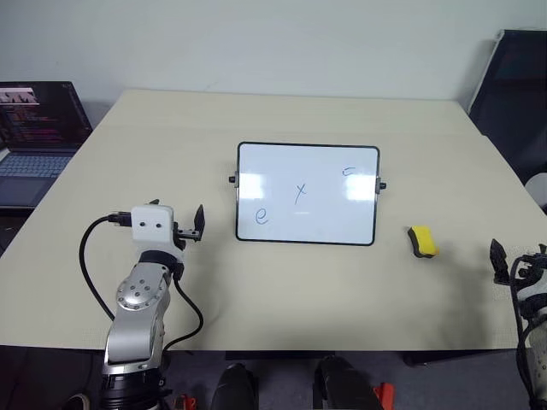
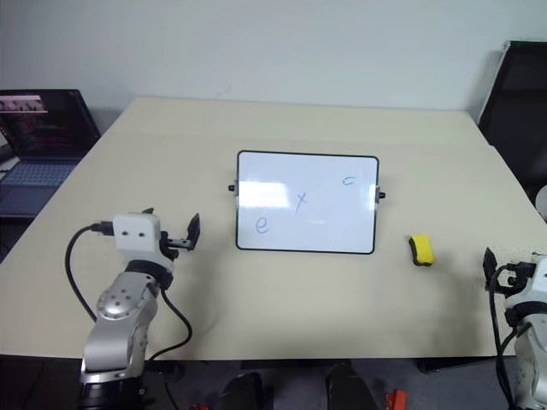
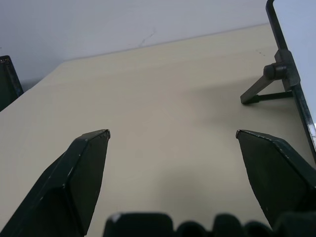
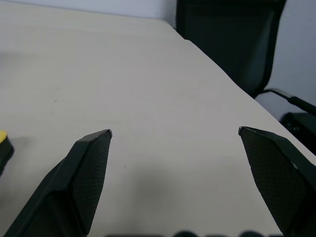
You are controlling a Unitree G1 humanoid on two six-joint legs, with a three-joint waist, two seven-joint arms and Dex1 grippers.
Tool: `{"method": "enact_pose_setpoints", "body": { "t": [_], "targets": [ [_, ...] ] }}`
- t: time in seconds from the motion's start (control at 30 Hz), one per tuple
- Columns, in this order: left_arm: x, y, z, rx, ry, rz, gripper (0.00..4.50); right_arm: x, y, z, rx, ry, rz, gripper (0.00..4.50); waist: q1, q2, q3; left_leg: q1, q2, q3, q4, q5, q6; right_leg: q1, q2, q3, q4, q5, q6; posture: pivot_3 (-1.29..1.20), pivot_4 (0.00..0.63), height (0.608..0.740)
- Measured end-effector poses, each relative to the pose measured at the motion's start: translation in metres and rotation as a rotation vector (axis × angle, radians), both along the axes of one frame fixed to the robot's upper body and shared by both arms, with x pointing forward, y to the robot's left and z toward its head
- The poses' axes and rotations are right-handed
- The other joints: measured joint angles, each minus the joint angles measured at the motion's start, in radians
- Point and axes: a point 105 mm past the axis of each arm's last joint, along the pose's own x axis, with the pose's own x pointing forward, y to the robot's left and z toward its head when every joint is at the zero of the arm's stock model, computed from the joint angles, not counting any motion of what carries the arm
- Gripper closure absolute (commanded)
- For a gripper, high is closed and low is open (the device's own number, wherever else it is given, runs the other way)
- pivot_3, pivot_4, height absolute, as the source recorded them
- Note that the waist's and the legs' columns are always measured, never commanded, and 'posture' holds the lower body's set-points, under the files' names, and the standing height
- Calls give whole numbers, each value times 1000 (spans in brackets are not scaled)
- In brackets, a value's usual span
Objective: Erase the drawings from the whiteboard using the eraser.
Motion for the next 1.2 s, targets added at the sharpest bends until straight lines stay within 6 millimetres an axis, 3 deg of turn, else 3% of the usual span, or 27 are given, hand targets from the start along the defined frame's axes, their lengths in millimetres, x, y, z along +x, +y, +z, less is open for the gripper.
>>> {"method": "enact_pose_setpoints", "body": {
  "t": [0.27, 0.43, 0.57, 0.73, 0.9, 1.0, 1.2],
  "targets": [
    [-1, 9, -12, 16, 29, 40, 0, -3, -10, -7, 12, 97, -110, 41, 1, 0, 0, 0, 0, 0, 0, 0, 0, 0, 0, 0, 0, 0, 0, 0, 150, 740],
    [0, 1, 5, 40, -23, -113, 0, 1, 2, 13, 18, 54, -72, 41, 1, 0, 0, 0, 0, 0, 0, 0, 0, 0, 0, 0, 0, 0, 0, 0, 150, 740],
    [4, -15, 37, 51, -74, -372, 0, 4, 18, 23, 73, 40, 36, 41, 1, 0, 0, 0, 0, 0, 0, 0, 0, 0, 0, 0, 0, 0, 0, 0, 150, 740],
    [-2, -45, 54, 40, -20, -732, 0, -6, 46, 35, 121, 67, 158, 41, 3, 1, 0, -2, 0, -1, -1, 0, 0, -1, 0, -2, 0, 0, 0, 0, 150, 740],
    [2, -89, 86, 101, -8, -1066, 0, -9, 74, 40, 163, 138, 256, 41, 4, 0, 0, -4, 0, -3, 2, 0, 0, -1, 0, -3, -1, 0, 0, 0, 150, 740],
    [1, -109, 88, 129, 31, -1214, 0, -8, 80, 35, 194, 187, 253, 41, -1, 1, 0, -4, 0, -3, 1, 0, 0, -1, 0, -3, 0, 0, 0, 0, 150, 740],
    [-15, -165, 89, 250, 95, -1576, 0, 19, 100, 39, 224, 191, 281, 41, 0, 1, 0, -5, 0, -4, 1, 0, 1, -1, 1, -3, 0, 0, 0, 0, 150, 740]
  ]
}}
